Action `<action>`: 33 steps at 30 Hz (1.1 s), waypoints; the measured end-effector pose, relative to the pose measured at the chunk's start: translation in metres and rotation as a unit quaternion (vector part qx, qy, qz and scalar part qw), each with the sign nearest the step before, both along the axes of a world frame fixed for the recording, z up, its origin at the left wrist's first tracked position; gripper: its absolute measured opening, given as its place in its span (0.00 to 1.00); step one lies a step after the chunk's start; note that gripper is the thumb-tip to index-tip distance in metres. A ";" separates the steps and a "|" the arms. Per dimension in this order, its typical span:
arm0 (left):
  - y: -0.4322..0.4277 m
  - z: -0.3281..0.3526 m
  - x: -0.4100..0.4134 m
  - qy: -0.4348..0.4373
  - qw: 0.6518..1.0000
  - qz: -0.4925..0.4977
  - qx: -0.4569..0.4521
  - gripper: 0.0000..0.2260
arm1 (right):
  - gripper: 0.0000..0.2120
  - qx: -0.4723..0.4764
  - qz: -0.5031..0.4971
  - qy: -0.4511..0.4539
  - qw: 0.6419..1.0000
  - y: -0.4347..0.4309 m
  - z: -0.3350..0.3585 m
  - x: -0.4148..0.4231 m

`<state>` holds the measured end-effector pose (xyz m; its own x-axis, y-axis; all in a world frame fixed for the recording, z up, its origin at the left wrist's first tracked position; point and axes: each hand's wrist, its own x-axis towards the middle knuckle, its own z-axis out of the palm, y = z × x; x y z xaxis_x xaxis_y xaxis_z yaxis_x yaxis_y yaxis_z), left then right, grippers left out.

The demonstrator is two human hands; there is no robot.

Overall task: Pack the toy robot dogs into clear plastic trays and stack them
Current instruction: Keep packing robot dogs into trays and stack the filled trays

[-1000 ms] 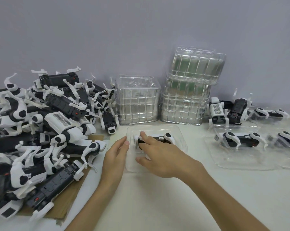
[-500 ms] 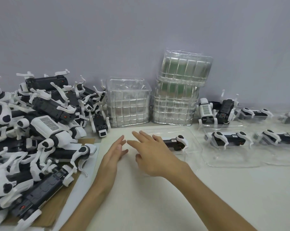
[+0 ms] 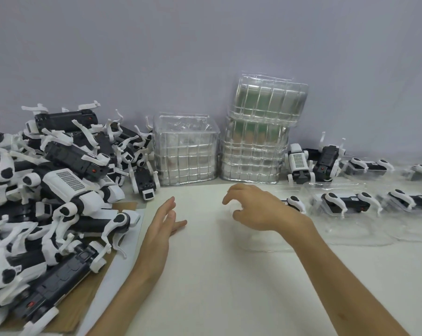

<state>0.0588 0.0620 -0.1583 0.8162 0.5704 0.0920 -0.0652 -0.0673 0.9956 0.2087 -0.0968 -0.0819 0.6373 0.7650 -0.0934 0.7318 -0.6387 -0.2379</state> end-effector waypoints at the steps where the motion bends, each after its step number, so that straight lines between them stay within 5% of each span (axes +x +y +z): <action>1: 0.000 0.000 0.000 0.001 1.000 0.000 0.001 0.18 | 0.20 -0.001 -0.005 0.001 1.000 -0.002 0.002 0.002; 11: 0.002 -0.005 0.002 0.018 1.000 0.004 0.002 0.17 | 0.26 0.013 -0.086 0.104 0.991 -0.049 0.028 0.026; 21: 0.002 -0.006 0.003 0.014 1.000 0.005 0.010 0.19 | 0.26 0.033 -0.147 0.107 0.983 -0.079 0.026 0.048; 28: 0.001 -0.007 0.005 0.023 0.999 0.010 0.036 0.17 | 0.17 0.033 -0.132 0.018 0.990 -0.064 0.021 0.046; 33: -0.002 -0.007 0.004 0.040 0.997 0.015 0.058 0.12 | 0.12 0.103 -0.101 0.037 0.989 -0.046 0.018 0.038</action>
